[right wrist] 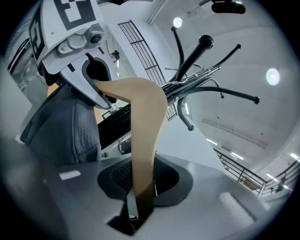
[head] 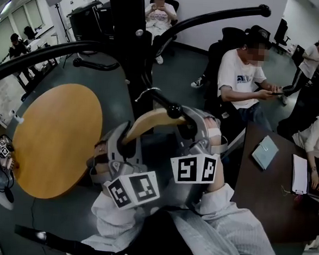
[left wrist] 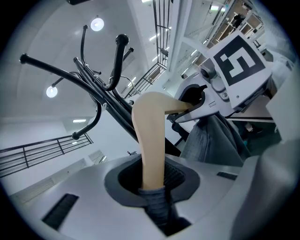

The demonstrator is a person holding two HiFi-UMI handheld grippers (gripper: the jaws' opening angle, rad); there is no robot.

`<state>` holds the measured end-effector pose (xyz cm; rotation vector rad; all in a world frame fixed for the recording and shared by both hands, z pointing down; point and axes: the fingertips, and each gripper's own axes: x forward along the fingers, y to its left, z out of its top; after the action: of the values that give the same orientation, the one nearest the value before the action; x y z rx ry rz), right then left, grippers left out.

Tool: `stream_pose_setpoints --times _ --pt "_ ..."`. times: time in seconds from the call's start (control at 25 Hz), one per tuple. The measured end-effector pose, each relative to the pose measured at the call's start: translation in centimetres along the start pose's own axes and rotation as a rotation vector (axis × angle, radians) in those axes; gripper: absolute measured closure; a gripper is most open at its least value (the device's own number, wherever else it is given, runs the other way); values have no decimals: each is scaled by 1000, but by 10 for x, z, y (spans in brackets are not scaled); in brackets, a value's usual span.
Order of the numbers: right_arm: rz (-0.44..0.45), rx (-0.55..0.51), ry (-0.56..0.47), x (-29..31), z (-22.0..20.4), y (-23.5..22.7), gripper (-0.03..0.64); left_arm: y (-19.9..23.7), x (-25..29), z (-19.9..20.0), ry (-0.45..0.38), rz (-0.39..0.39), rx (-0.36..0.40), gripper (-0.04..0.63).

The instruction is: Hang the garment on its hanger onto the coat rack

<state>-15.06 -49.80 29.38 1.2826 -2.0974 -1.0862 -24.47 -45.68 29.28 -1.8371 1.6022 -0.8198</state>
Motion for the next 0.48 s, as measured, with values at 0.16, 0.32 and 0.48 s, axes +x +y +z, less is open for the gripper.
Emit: stream_pose_setpoints --times 0.16,0.32,0.48 --pt "-4 5 -11 2 4 -4 549 7 -1 4 -15 41 30 526" --pt "16 36 -16 -3 4 -1 548 5 -6 5 -33 56 56 526" --pt "56 61 -8 -13 3 1 545 1 -11 8 -49 30 49 525"
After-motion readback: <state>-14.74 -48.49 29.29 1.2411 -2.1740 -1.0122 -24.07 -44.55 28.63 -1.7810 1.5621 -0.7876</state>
